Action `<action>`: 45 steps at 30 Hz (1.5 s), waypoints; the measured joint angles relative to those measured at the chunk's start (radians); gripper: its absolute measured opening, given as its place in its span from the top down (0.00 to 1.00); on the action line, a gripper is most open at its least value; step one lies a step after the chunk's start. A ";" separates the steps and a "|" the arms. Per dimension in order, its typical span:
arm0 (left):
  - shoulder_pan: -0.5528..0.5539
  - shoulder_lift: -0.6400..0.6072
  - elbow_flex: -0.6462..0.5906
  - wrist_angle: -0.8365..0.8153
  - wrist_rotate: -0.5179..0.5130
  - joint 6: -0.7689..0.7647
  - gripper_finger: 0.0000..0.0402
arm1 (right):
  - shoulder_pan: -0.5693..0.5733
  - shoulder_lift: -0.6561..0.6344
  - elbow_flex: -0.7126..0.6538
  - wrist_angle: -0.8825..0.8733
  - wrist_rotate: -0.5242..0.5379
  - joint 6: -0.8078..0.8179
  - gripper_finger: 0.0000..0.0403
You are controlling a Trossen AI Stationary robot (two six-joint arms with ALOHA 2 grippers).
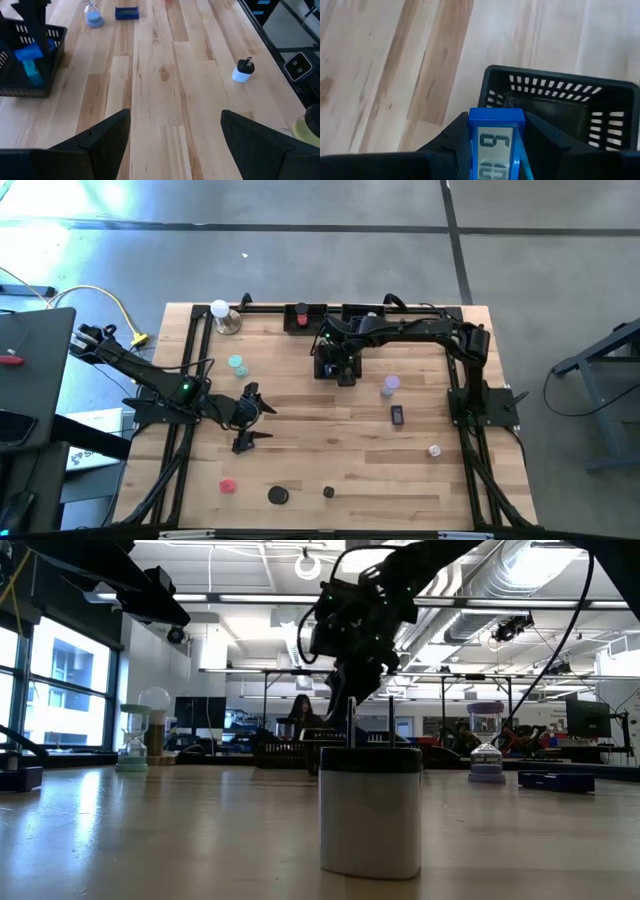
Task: Pick & Place Office items
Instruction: Put the bottom right blue digital timer into the bottom black bin, then put the light blue hourglass into the top left black bin
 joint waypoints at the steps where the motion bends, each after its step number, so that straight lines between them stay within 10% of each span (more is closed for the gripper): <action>1: 0.000 0.000 0.000 0.000 0.000 -0.001 0.25 | -0.003 0.000 -0.011 0.011 0.002 0.002 0.66; 27: 0.000 0.000 0.000 0.002 0.000 -0.001 0.25 | -0.066 0.000 -0.057 0.066 0.006 0.001 0.45; 45: 0.000 0.000 0.000 0.016 0.000 -0.001 0.25 | 0.032 -0.153 -0.056 0.106 0.398 -0.013 0.43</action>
